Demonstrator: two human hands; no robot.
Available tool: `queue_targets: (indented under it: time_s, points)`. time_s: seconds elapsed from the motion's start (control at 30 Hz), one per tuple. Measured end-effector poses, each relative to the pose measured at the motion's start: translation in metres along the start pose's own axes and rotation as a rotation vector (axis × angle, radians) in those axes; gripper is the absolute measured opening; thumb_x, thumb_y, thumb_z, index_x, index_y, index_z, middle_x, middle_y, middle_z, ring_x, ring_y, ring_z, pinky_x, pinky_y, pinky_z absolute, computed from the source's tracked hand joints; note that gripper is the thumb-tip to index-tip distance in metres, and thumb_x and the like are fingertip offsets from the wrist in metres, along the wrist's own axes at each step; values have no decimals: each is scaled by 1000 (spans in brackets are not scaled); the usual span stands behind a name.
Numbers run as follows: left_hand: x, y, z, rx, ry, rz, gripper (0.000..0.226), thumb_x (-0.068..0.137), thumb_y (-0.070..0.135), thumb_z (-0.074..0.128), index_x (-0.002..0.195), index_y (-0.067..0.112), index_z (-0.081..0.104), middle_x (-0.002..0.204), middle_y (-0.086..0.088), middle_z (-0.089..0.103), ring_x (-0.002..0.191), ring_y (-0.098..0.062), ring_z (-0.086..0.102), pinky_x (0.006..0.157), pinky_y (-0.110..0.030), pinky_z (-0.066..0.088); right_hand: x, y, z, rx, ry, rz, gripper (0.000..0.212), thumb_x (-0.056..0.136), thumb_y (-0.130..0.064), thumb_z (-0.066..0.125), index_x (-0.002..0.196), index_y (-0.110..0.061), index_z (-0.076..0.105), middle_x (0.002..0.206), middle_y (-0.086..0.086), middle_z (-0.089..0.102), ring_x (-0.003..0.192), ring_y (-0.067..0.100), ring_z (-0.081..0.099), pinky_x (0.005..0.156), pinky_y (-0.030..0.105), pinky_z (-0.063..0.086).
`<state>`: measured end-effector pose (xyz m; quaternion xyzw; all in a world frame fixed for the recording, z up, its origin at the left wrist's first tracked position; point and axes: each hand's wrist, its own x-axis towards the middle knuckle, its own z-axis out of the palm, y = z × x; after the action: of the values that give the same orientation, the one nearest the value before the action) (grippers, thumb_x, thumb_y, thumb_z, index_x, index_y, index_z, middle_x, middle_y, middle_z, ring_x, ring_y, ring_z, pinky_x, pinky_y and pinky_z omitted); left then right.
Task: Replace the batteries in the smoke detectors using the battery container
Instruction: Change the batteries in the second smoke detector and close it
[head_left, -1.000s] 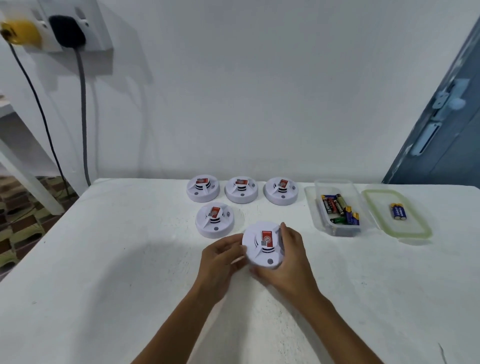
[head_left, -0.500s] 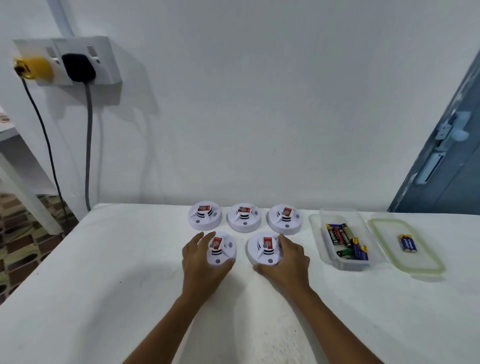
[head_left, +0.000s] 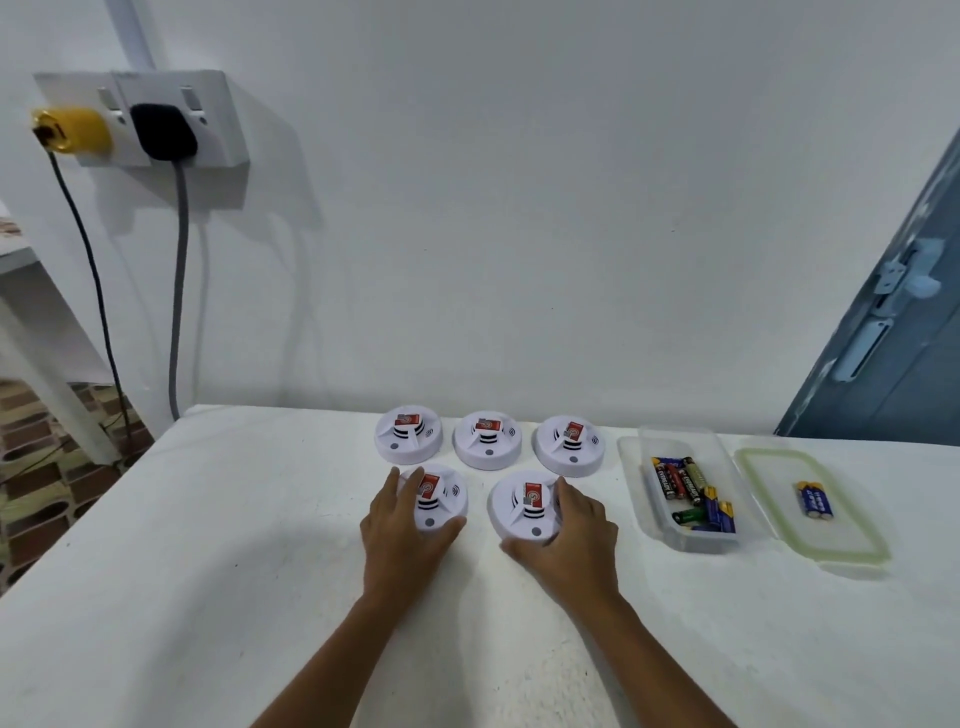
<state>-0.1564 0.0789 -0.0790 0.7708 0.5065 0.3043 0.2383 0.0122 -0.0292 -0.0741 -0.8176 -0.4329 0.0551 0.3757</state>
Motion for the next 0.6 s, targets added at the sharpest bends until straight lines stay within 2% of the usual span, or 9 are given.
queue_targets:
  time_s: [0.1, 0.2, 0.3, 0.37, 0.4, 0.47, 0.5, 0.53, 0.6]
  points:
    - [1, 4, -4, 34, 15, -18, 83, 65, 64, 69, 133, 22, 48, 146, -5, 45, 134, -24, 40, 110, -45, 25, -3, -5, -3, 51, 60, -8, 96, 53, -70, 69, 131, -17, 48, 130, -3, 53, 121, 19, 44, 96, 40, 40]
    - [9, 11, -13, 129, 28, 26, 75, 61, 66, 61, 118, 19, 56, 122, -1, 62, 112, -25, 55, 97, -40, 32, -14, -10, -7, 88, 214, -122, 69, 76, -57, 57, 129, -14, 54, 135, 4, 51, 126, 19, 40, 98, 36, 36]
    - [12, 27, -28, 7, 46, 14, 66, 63, 59, 67, 114, 17, 58, 106, 2, 66, 98, -23, 58, 86, -32, 39, -33, -21, -11, 212, 298, -225, 46, 84, -41, 54, 121, -13, 60, 126, 3, 55, 121, 14, 44, 98, 28, 38]
    - [9, 36, -38, -231, 15, -82, 60, 70, 51, 74, 119, 19, 57, 109, 2, 66, 97, -17, 58, 83, -26, 43, -41, -34, -19, 382, 263, -236, 36, 85, -35, 54, 116, -17, 60, 119, -3, 59, 115, 8, 50, 95, 18, 41]
    - [7, 41, -44, -412, -45, -195, 59, 73, 50, 72, 122, 22, 57, 112, 0, 66, 100, -17, 60, 82, -27, 45, -43, -43, -24, 458, 221, -234, 29, 86, -32, 55, 111, -20, 61, 114, -4, 61, 109, 5, 54, 90, 14, 43]
    - [6, 50, -53, -948, -214, -431, 59, 78, 55, 57, 127, 22, 57, 124, -8, 63, 111, -26, 59, 85, -38, 50, -42, -62, -36, 554, 141, -218, 20, 84, -23, 59, 103, -29, 61, 103, -5, 65, 98, 5, 60, 81, 11, 45]
    - [2, 55, -60, -1228, -317, -515, 55, 85, 51, 47, 128, 19, 57, 127, -13, 62, 115, -32, 57, 90, -45, 49, -41, -71, -41, 576, 101, -212, 23, 83, -20, 60, 101, -33, 60, 100, -6, 66, 95, 4, 61, 78, 11, 45]
    - [-3, 60, -66, -1428, -388, -568, 52, 89, 45, 40, 127, 15, 58, 126, -18, 62, 116, -37, 57, 95, -52, 46, -41, -80, -45, 591, 61, -221, 26, 81, -17, 61, 100, -35, 60, 99, -8, 66, 94, 4, 61, 76, 11, 46]
    - [-12, 69, -76, -1658, -491, -595, 53, 88, 40, 38, 122, 7, 62, 125, -25, 61, 112, -44, 58, 98, -59, 42, -41, -95, -53, 591, 4, -269, 32, 80, -10, 64, 102, -33, 60, 102, -13, 66, 96, 2, 61, 75, 11, 47]
